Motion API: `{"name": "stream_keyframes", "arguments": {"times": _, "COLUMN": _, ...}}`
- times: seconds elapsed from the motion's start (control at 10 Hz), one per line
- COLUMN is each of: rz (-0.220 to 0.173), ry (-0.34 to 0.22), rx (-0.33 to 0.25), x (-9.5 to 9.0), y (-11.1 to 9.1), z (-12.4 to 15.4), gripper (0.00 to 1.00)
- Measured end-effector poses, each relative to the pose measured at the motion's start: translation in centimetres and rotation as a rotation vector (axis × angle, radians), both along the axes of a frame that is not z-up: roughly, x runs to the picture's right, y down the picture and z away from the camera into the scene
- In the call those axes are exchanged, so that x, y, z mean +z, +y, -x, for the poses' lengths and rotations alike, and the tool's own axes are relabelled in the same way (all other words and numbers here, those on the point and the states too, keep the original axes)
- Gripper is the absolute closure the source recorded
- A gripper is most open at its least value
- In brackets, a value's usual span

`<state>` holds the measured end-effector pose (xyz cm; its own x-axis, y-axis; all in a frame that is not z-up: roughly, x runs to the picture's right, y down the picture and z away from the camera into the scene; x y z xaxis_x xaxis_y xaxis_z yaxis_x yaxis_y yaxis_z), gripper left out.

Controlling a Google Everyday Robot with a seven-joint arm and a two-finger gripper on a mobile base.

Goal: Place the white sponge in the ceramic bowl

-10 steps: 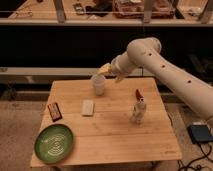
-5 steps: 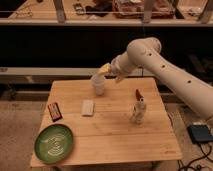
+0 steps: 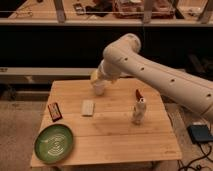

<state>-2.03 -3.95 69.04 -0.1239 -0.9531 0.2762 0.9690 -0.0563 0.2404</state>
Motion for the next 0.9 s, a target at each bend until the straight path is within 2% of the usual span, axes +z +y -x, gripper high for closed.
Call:
{"name": "stream_keyframes", "arguments": {"times": 0.1, "rz": 0.023, "ry": 0.026, "rx": -0.023, "x": 0.7, "y": 1.1, "z": 1.1, "gripper": 0.35}}
{"name": "stream_keyframes", "arguments": {"times": 0.2, "rz": 0.05, "ry": 0.039, "rx": -0.022, "x": 1.5, "y": 2.0, "z": 1.8, "gripper": 0.35}}
{"name": "stream_keyframes", "arguments": {"times": 0.4, "rz": 0.148, "ry": 0.052, "rx": 0.04, "x": 4.4, "y": 3.7, "z": 3.9, "gripper": 0.35}}
{"name": "stream_keyframes", "arguments": {"times": 0.6, "rz": 0.203, "ry": 0.061, "rx": 0.11, "x": 6.9, "y": 4.2, "z": 5.1, "gripper": 0.35}}
{"name": "stream_keyframes", "arguments": {"times": 0.7, "rz": 0.21, "ry": 0.071, "rx": 0.148, "x": 8.8, "y": 4.1, "z": 5.8, "gripper": 0.35}}
{"name": "stream_keyframes", "arguments": {"times": 0.9, "rz": 0.175, "ry": 0.11, "rx": 0.166, "x": 12.7, "y": 3.9, "z": 5.5, "gripper": 0.35}}
